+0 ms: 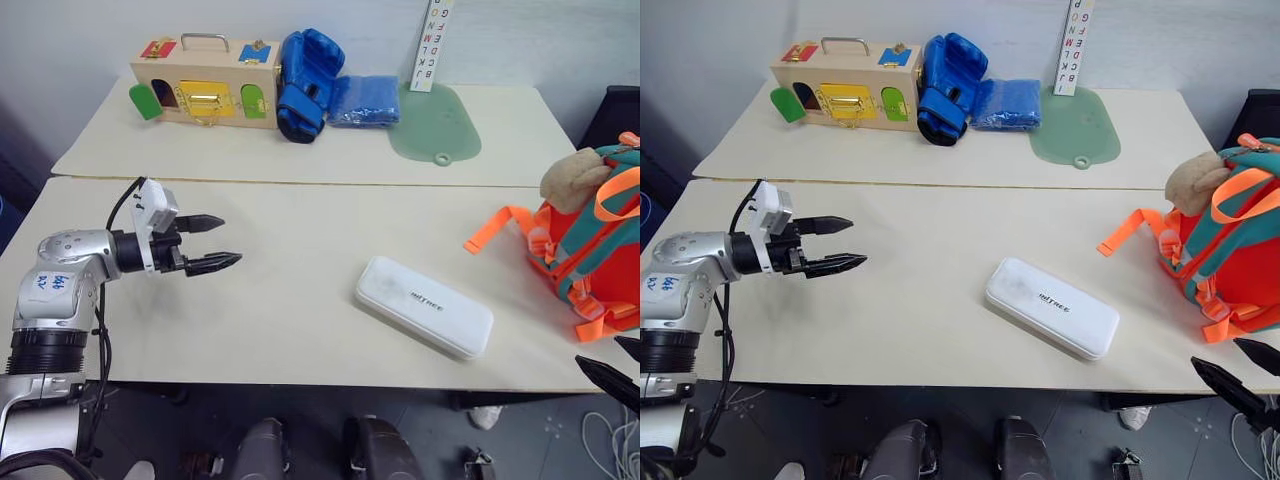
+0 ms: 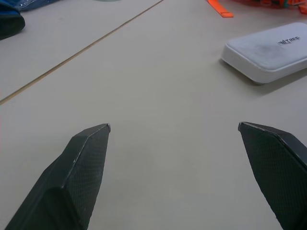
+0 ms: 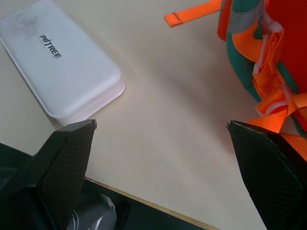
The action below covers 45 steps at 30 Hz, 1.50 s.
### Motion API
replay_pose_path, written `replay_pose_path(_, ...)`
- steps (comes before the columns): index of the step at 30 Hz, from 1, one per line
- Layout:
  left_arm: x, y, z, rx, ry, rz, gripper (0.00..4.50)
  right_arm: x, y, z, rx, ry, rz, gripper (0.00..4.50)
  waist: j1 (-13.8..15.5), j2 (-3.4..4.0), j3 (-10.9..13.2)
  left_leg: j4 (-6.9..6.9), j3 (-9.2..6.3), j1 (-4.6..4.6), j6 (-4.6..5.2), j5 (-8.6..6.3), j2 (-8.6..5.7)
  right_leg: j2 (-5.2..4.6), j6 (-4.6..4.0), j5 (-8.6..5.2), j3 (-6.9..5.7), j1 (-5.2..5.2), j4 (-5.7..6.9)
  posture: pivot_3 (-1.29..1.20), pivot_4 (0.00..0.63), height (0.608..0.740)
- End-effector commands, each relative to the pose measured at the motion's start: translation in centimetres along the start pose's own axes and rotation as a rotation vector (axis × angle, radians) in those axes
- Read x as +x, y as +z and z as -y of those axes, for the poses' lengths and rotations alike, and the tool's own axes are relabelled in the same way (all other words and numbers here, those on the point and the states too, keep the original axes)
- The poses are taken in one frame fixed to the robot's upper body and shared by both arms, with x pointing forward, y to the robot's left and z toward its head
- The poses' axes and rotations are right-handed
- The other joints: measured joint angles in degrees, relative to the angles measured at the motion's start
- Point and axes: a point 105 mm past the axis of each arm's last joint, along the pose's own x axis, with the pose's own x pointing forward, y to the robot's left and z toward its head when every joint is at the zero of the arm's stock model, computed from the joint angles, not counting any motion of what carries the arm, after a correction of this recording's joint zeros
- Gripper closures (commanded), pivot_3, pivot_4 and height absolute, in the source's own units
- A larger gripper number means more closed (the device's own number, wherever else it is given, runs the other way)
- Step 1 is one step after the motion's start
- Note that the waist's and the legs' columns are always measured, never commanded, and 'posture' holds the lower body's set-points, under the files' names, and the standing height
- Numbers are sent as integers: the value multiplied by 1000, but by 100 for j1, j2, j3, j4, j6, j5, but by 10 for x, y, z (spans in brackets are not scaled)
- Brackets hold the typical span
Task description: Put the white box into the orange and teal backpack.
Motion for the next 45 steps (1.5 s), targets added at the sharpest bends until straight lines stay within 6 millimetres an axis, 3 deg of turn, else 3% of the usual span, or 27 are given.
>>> replay_pose_path(1, -2, 7, -4, 43, 13, -1, 0, -6, 5, 3, -33, -34, 20, 38, 8, 0, 0, 0, 0, 1, -1, 0, 0, 0, 0, 0, 0, 0, 1, 0, 150, 740)
replay_pose_path(9, 0, 4, -4, 25, 13, -13, 0, -8, 4, 7, -55, -52, 2, 38, 9, 0, 0, 1, 0, 1, -2, 1, 0, 0, 0, 0, 0, 1, 2, 0, 150, 740)
replay_pose_path(14, 16, 4, 3, 28, -40, -12, 0, 1, 10, 1, -87, 26, -13, 38, 13, 0, 0, 3, 2, 3, -3, 2, -1, 0, 0, 0, 1, 2, 7, 0, 150, 740)
replay_pose_path(15, 23, 5, 6, 34, -64, -11, 0, 5, 12, -2, -99, 60, -20, 210, 15, 0, 0, 5, 3, 4, -3, 2, -2, 0, 0, 0, 2, 2, 9, 0, 150, 740)
replay_pose_path(18, 40, 8, 12, 55, -118, -15, 614, 16, 14, -6, -126, 140, -55, 971, 17, -2, 0, 17, 6, 9, 0, 3, -4, 2, 2, 1, 3, 8, 15, 0, 150, 740)
replay_pose_path(28, 113, 5, 36, 127, -285, -33, 3755, 74, 2, -21, -301, 386, -244, 4493, 17, -4, 1, 54, 11, -1, -34, 19, 9, 37, 5, 2, 12, 2, 23, 0, 150, 740)
replay_pose_path(30, 127, 1, 43, 123, -309, -37, 4418, 85, -1, -23, -321, 411, -264, 4500, 13, -4, 1, 75, 10, -16, -39, 20, 16, 45, 4, 2, 13, -6, 29, 0, 150, 740)
replay_pose_path(31, 133, -1, 47, 120, -321, -46, 4486, 89, -3, -23, -332, 420, -278, 4500, 13, -4, 1, 80, 10, -16, -39, 19, 17, 45, 5, 2, 14, -6, 29, 0, 150, 740)
replay_pose_path(37, 166, 5, 71, 95, -368, -3, 4486, 111, -3, -23, -379, 430, -287, 4500, 27, -4, 1, 95, 9, -25, -32, 16, 14, 38, 8, 4, 15, -7, 33, 0, 150, 740)
replay_pose_path(42, 179, -2, 87, 101, -400, -17, 4486, 128, -1, -26, -410, 451, -271, 4500, 10, -4, 0, 96, 5, -25, -34, 17, 15, 40, 8, 4, 11, -6, 34, 0, 150, 740)
replay_pose_path(45, 176, -6, 96, 94, -427, -23, 4486, 140, 7, -35, -428, 492, -236, 4500, -22, -3, 0, 100, 9, -20, -35, 17, 19, 43, 8, 4, 15, -6, 42, 0, 150, 740)
